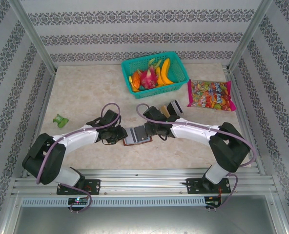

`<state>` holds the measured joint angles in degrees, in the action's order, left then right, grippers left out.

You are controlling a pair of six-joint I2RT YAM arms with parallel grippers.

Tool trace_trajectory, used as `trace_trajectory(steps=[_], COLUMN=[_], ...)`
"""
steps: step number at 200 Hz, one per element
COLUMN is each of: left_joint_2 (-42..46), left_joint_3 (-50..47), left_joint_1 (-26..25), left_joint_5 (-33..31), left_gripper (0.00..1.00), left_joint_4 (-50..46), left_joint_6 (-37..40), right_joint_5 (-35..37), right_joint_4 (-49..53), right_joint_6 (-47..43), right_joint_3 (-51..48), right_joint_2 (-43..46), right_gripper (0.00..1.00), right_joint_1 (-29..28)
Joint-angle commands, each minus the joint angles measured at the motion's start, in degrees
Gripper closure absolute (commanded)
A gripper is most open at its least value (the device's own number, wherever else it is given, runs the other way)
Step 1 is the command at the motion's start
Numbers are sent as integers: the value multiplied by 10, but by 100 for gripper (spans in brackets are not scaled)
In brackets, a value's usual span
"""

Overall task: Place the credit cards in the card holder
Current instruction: Flip over the card slot in the card holder.

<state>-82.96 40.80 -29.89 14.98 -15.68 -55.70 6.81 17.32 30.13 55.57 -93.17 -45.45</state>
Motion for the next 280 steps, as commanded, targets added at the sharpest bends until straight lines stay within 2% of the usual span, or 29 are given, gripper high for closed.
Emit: trace_trajectory(steps=[1, 76, 158, 192, 224, 280], left_joint_2=[-8, -14, -17, -19, -22, -29], left_joint_3=[-10, -9, -6, -6, -6, -5], left_joint_1=[4, 4, 4, 4, 4, 4], left_joint_5=[4, 4, 6, 6, 8, 12], left_gripper=[73, 76, 77, 76, 77, 77], left_joint_4=[15, 13, 15, 14, 17, 24], left_joint_6=[8, 14, 13, 15, 15, 14], right_joint_5=[-13, -5, -44, -37, -62, -124], right_joint_4=[-16, -18, -37, -34, -49, -94], right_joint_6=[11, 16, 18, 21, 25, 77], right_joint_3=[-17, -23, -22, -21, -26, -53], right_joint_2=[5, 47, 26, 9, -6, 36], right_gripper=[100, 100, 100, 100, 100, 100], right_joint_1=[8, 15, 17, 16, 19, 41])
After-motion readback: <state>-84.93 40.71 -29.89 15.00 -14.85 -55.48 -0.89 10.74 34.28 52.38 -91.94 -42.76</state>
